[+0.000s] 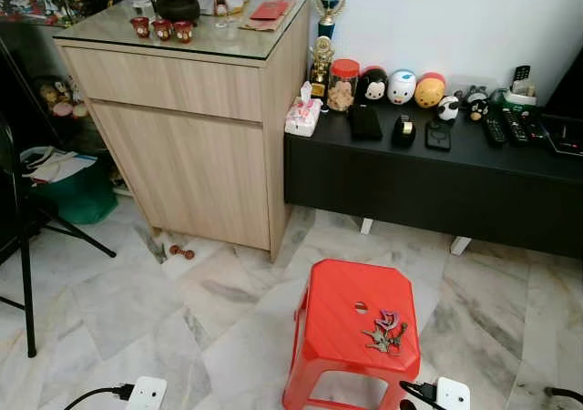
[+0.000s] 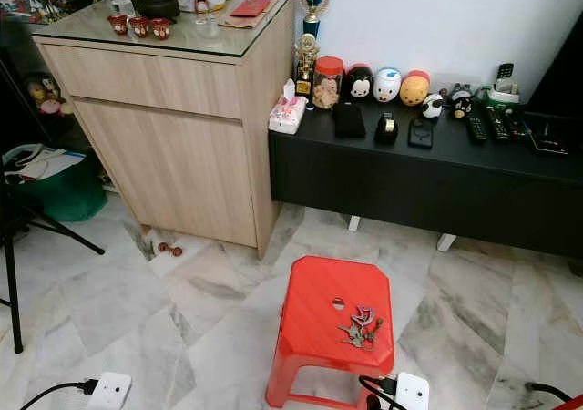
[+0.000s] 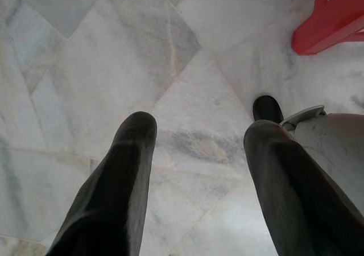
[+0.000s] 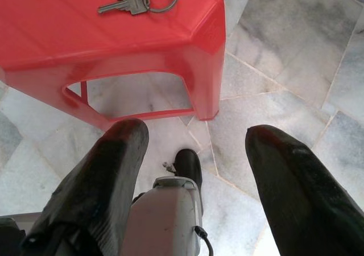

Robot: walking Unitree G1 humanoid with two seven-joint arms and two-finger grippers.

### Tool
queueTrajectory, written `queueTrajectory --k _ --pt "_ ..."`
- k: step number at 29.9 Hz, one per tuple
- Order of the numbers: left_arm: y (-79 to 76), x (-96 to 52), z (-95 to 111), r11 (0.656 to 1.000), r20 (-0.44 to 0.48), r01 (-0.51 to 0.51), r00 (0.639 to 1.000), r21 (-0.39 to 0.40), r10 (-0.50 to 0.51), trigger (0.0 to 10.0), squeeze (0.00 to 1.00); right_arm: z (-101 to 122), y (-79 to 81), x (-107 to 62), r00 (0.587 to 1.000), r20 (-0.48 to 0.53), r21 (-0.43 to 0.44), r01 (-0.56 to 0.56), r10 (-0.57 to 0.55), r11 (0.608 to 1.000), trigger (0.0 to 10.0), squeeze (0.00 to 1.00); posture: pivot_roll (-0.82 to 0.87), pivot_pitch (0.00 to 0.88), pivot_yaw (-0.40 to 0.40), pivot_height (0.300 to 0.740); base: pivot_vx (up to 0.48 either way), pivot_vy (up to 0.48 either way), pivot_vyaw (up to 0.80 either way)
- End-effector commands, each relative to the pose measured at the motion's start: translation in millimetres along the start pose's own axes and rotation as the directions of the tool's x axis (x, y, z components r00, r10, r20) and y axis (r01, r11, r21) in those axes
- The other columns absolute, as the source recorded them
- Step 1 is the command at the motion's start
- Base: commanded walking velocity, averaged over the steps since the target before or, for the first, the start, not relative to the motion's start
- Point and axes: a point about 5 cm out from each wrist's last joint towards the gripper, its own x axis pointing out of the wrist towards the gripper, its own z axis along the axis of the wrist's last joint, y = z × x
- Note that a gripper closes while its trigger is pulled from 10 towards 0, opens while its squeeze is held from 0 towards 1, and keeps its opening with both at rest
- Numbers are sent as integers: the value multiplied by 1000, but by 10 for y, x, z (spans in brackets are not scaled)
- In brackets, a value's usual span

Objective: Hang keys on a hook

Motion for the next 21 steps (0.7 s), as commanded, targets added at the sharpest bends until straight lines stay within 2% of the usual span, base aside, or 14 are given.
queueTrajectory --k 1,4,21 --pt "-12 -5 -36 1000 -15 5 1000 12 -5 10000 0 16 -36 -2 1000 9 3 10 -10 1000 10000 0 64 0 -9 740 0 -341 0" --pt "-12 -5 -36 1000 -15 3 1000 7 -3 10000 0 18 -36 -2 1000 9 3 10 -10 1000 10000 0 65 0 -9 740 0 -329 0" --pt "-18 -5 -42 1000 -17 -3 1000 -10 2 10000 0 22 -43 -2 1000 11 -1 7 -7 1000 10000 0 64 0 -12 740 0 0 0"
